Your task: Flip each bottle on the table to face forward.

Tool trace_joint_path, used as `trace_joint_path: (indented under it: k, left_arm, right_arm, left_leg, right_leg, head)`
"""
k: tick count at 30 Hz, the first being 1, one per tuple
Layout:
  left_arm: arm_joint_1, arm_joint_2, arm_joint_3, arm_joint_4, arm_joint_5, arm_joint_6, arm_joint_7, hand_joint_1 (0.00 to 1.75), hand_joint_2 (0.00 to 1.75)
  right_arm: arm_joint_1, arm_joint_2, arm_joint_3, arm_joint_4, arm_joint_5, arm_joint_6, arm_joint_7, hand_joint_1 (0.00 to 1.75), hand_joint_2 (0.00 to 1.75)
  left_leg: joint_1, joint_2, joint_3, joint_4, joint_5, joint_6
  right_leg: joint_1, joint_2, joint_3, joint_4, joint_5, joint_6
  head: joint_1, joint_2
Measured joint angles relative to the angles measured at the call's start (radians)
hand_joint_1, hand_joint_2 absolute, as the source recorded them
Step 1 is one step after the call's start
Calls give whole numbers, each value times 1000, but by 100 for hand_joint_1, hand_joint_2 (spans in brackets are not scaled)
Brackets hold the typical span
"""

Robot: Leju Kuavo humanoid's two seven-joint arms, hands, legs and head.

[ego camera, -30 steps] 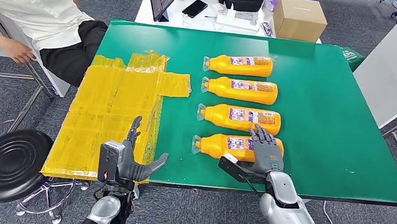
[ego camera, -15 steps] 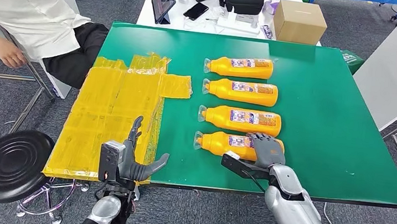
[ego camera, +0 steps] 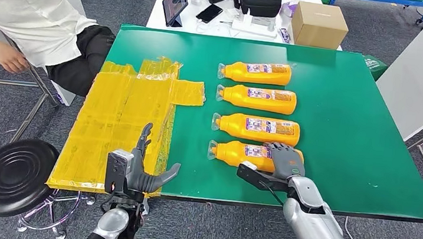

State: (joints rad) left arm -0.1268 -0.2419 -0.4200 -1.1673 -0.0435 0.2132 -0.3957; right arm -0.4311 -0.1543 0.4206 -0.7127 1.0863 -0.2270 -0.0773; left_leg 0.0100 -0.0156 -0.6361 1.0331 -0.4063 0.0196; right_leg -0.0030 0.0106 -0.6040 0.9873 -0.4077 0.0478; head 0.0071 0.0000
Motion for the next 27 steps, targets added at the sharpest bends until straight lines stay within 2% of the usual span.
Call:
trace_joint_path:
  k: [5,8,12,16,21,27]
  left_arm:
    - [1,0,0,0,35,-7,-4,0,175]
    - [6,0,1,-1,116,-30,-2,0,175]
    - [28,0,2,-16,259,-73,19,0,175]
    - [44,2,-3,-33,340,-96,44,0,175]
    - [57,9,-20,-55,387,-106,56,0,175]
    - [65,18,-57,-84,416,-160,63,0,175]
  right_arm:
    - [22,21,-66,-20,-302,57,-221,175,175]
    - [71,58,-99,-84,-454,88,-291,175,175]
    - [135,103,-117,-190,-586,101,-315,175,175]
    - [176,135,-118,-260,-646,82,-324,175,175]
    - [192,161,-117,-282,-666,60,-335,175,175]
    - [174,201,-78,-272,-648,62,-338,175,175]
  left_leg:
    - [0,8,3,0,-4,-1]
    - [1,15,6,0,-5,-1]
    - [2,15,4,0,-5,-3]
    - [3,14,-1,-1,-4,-4]
    - [3,12,-7,-1,-3,-4]
    - [2,12,-13,-1,-2,-4]
  right_leg:
    - [1,5,7,0,1,-1]
    - [2,12,12,0,5,-3]
    - [3,12,9,0,4,-5]
    - [4,12,4,1,4,-5]
    - [3,11,0,1,4,-5]
    - [3,9,-6,2,4,-5]
  head:
    - [1,0]
    - [0,0]
    - [0,0]
    - [0,0]
    - [0,0]
    - [0,0]
